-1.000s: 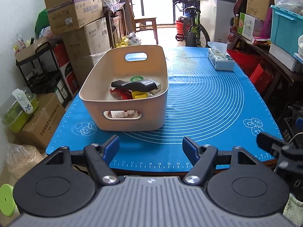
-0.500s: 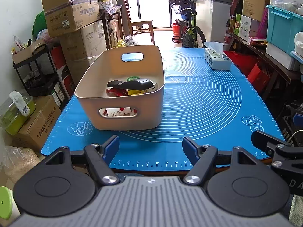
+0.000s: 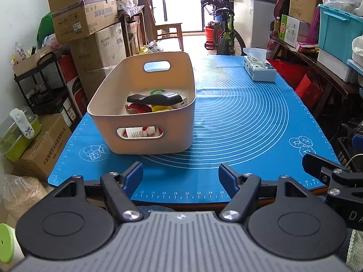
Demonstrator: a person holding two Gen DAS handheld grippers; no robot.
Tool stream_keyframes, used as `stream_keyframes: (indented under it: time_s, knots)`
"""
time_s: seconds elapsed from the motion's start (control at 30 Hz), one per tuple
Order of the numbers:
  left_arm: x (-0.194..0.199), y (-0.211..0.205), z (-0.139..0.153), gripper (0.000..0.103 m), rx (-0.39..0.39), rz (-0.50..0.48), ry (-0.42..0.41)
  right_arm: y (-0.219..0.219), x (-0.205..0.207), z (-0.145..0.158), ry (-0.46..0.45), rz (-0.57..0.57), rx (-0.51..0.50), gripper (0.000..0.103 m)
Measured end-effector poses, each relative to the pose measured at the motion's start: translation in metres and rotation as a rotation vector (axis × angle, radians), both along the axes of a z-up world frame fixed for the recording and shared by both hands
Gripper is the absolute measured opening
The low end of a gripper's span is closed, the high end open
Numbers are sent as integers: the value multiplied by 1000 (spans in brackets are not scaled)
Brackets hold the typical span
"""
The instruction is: Organize rigid objects
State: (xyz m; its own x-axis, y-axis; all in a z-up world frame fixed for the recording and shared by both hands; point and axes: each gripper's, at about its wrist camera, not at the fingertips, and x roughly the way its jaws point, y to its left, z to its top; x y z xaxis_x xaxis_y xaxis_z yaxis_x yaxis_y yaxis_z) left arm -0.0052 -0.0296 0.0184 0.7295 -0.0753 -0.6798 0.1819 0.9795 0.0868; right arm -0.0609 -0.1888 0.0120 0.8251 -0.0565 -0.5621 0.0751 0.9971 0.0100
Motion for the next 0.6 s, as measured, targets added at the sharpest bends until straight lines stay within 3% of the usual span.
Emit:
stream_keyframes:
  time_s: [0.6]
  knots:
    - [3, 1, -2, 74, -2, -3, 15, -2, 0, 1, -1, -9, 2, 97]
